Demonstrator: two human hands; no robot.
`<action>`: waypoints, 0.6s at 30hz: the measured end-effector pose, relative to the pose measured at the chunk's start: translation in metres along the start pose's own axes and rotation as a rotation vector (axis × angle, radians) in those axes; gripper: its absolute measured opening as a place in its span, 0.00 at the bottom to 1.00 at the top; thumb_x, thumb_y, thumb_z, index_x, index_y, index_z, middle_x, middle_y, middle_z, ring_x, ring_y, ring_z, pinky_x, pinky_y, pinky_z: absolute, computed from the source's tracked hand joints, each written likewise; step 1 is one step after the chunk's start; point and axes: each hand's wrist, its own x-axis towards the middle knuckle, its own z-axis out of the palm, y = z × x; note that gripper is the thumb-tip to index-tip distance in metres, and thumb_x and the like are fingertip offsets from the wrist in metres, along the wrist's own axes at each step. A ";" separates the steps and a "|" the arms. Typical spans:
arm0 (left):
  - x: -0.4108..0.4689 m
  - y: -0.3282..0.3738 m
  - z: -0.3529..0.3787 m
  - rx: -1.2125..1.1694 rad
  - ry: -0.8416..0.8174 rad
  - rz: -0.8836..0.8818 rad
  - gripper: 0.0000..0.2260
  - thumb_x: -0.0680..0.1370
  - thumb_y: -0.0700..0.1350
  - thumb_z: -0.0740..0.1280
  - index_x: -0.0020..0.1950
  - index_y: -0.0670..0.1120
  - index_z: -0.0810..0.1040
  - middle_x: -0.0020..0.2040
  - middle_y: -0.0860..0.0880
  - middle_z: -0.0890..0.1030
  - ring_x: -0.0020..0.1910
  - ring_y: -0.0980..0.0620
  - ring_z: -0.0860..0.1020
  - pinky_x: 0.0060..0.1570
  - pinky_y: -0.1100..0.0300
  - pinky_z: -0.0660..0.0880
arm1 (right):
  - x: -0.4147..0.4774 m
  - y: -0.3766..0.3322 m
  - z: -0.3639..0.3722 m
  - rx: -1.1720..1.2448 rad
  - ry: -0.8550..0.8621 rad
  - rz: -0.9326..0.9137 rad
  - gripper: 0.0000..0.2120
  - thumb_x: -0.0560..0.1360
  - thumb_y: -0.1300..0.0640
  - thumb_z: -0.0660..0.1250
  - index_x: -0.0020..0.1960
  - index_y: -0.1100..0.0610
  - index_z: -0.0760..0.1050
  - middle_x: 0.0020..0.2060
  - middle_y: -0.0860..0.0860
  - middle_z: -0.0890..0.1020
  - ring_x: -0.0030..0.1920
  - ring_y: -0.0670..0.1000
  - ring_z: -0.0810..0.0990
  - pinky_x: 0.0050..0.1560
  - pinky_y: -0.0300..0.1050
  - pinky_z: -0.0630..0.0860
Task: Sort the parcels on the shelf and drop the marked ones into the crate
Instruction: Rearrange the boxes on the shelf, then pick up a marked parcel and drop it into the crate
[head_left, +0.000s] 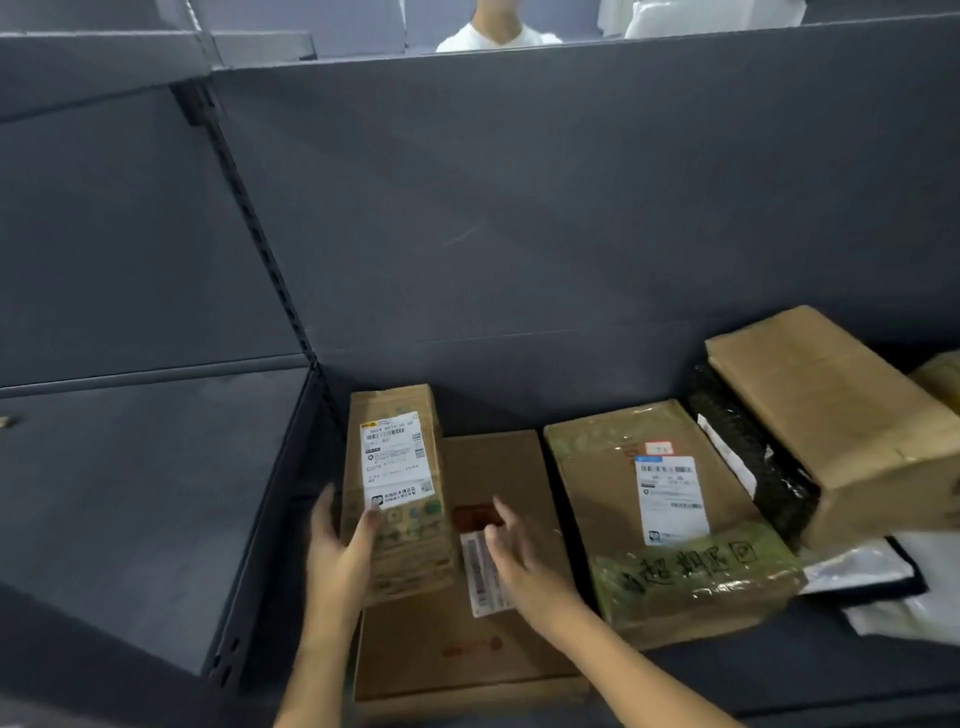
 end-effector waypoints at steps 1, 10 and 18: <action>-0.008 0.008 0.005 0.165 0.055 0.148 0.27 0.78 0.49 0.66 0.75 0.48 0.62 0.75 0.45 0.64 0.74 0.46 0.62 0.70 0.49 0.63 | -0.007 0.013 -0.013 -0.069 0.130 -0.022 0.26 0.80 0.40 0.50 0.76 0.45 0.53 0.74 0.44 0.60 0.74 0.49 0.59 0.70 0.46 0.59; -0.076 0.005 0.153 0.025 -0.540 -0.133 0.22 0.78 0.41 0.62 0.72 0.45 0.66 0.68 0.53 0.69 0.68 0.52 0.68 0.67 0.59 0.65 | -0.046 0.113 -0.144 -0.423 0.987 0.381 0.26 0.70 0.61 0.70 0.66 0.68 0.69 0.62 0.70 0.71 0.61 0.71 0.68 0.61 0.60 0.66; -0.092 -0.013 0.178 -0.130 -0.631 -0.536 0.26 0.74 0.54 0.67 0.70 0.45 0.70 0.69 0.45 0.73 0.66 0.45 0.72 0.66 0.52 0.69 | -0.053 0.120 -0.163 -0.295 0.808 0.499 0.28 0.74 0.45 0.65 0.66 0.63 0.67 0.60 0.63 0.72 0.60 0.66 0.72 0.57 0.56 0.72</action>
